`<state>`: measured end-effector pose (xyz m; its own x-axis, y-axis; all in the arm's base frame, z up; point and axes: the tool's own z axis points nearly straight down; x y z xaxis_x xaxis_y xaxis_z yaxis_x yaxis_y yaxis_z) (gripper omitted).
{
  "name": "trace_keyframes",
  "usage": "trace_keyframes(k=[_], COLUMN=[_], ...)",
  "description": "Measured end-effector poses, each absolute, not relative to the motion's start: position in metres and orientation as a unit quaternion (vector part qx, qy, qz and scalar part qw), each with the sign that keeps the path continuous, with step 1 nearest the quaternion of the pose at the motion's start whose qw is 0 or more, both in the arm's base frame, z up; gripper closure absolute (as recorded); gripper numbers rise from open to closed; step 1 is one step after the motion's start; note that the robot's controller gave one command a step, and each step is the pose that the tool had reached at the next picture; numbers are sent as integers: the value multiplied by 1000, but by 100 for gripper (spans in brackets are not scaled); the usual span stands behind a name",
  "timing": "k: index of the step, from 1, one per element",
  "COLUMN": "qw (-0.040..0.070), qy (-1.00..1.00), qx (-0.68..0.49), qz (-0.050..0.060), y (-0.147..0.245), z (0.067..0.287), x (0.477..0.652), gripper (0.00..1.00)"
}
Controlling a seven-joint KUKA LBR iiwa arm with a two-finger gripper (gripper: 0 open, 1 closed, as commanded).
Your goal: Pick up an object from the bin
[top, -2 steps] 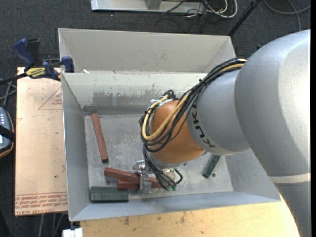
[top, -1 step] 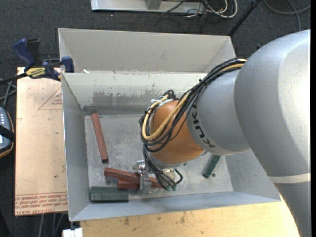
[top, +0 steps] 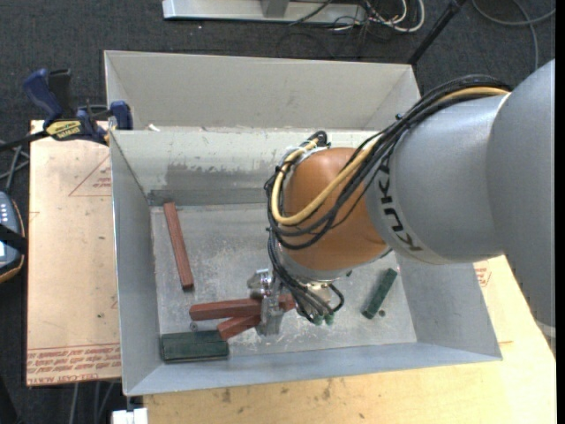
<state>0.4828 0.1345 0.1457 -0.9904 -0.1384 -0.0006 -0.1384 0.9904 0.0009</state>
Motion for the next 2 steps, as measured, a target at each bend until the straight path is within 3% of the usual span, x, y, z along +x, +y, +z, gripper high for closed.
trace_keyframes(k=[1, 2], qw=[0, 1], qy=[998, 998], qx=[-69, -71], qz=[1, 0], y=[134, 139], z=[146, 226], x=[483, 493], gripper=[100, 100])
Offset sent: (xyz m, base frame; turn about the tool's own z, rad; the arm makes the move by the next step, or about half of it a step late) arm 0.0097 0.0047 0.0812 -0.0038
